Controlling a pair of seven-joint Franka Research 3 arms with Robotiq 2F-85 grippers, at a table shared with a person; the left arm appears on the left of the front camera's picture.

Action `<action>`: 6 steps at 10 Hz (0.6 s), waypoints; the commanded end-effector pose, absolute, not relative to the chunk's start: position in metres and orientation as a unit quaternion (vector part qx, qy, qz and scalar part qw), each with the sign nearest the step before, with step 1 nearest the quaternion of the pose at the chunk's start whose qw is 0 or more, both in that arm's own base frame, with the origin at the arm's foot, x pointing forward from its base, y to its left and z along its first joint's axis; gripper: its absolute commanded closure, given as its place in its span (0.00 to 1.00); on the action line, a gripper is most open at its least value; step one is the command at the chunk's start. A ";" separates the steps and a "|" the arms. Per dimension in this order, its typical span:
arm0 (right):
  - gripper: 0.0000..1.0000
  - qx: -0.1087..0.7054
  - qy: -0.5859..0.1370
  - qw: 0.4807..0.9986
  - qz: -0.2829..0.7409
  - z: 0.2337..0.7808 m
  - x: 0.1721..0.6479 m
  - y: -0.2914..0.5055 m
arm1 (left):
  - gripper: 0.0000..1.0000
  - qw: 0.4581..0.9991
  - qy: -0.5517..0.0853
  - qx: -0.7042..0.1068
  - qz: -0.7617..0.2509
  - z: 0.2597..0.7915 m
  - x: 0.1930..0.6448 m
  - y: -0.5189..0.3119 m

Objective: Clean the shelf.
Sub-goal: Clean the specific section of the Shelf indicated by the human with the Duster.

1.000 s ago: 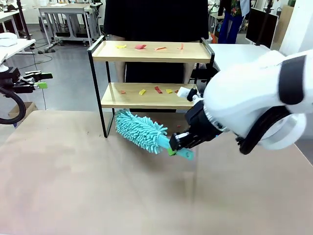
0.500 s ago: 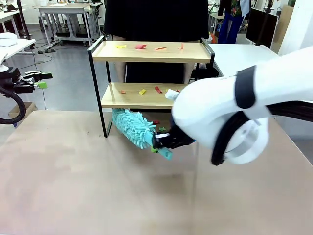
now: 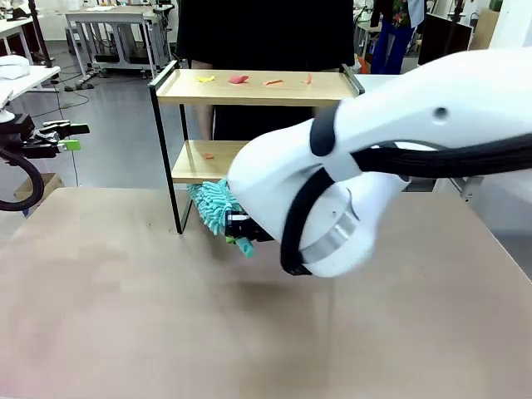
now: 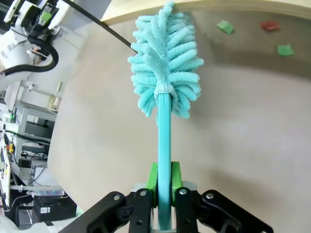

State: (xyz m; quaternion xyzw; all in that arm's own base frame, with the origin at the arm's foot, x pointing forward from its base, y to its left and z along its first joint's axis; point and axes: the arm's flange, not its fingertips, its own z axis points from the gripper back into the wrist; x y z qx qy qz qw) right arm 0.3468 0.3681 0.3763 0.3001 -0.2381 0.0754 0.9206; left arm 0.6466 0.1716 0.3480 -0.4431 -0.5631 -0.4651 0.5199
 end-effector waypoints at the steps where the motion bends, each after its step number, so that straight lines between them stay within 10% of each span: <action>1: 0.87 0.308 -0.267 0.911 0.060 0.350 0.357 0.381 | 0.00 0.517 -0.565 -0.439 -0.470 0.350 0.645 0.171; 6: 0.87 0.283 -0.281 0.917 0.021 0.323 0.371 0.411 | 0.00 0.517 -0.565 -0.439 -0.470 0.350 0.645 0.171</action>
